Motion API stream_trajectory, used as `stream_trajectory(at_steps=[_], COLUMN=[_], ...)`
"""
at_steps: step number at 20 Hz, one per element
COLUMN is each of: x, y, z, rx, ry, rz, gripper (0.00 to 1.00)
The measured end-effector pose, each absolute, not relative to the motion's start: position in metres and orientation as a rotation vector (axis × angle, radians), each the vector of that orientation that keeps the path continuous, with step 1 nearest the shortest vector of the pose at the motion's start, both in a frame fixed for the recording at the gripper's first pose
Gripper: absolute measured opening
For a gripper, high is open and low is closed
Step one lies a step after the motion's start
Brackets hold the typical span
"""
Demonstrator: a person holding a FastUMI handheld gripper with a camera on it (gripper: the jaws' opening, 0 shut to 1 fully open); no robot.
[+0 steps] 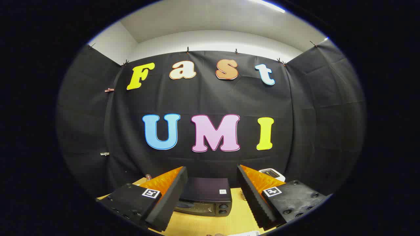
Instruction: Open the toaster oven, put the food inside, and close the toaster oven door.
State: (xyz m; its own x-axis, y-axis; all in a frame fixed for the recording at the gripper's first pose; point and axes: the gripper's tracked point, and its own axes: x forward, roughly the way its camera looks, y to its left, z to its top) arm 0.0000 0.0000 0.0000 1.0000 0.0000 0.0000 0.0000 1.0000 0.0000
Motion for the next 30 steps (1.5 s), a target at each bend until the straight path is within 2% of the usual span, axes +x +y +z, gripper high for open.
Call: stream_trajectory(at_steps=[30], x=[-0.005], y=[0.005], z=[0.005], rx=[-0.019], ry=[-0.002], rz=[-0.011], gripper=[0.98])
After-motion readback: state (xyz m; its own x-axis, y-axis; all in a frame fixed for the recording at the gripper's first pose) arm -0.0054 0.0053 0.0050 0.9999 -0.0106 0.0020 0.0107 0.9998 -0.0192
